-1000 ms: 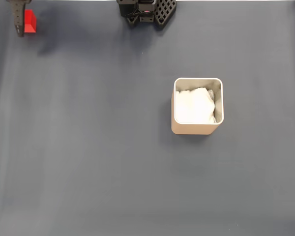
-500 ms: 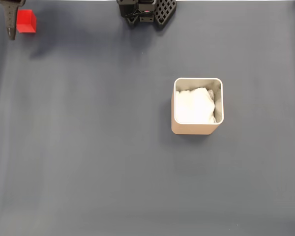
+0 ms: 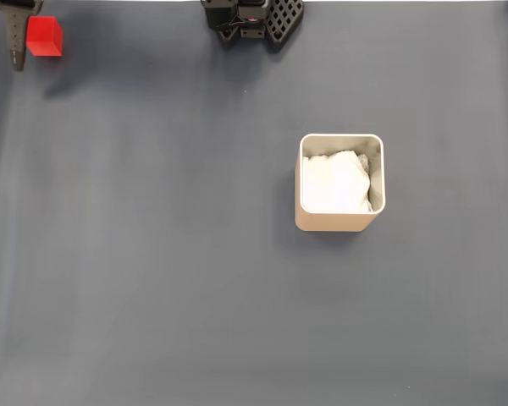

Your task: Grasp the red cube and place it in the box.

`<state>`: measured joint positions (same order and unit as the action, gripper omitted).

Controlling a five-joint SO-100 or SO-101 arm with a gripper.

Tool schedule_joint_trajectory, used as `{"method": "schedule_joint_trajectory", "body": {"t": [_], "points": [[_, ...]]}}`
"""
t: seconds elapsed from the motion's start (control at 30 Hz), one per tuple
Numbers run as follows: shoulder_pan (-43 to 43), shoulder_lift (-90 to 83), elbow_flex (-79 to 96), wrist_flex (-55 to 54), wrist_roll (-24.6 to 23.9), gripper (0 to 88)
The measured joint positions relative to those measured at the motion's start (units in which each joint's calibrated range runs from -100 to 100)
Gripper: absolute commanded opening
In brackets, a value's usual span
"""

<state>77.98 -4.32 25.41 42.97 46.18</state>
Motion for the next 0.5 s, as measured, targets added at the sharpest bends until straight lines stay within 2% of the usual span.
{"method": "schedule_joint_trajectory", "body": {"t": [0.5], "points": [[1.58, 0.00, 7.19, -5.44, 0.93, 43.4]]}}
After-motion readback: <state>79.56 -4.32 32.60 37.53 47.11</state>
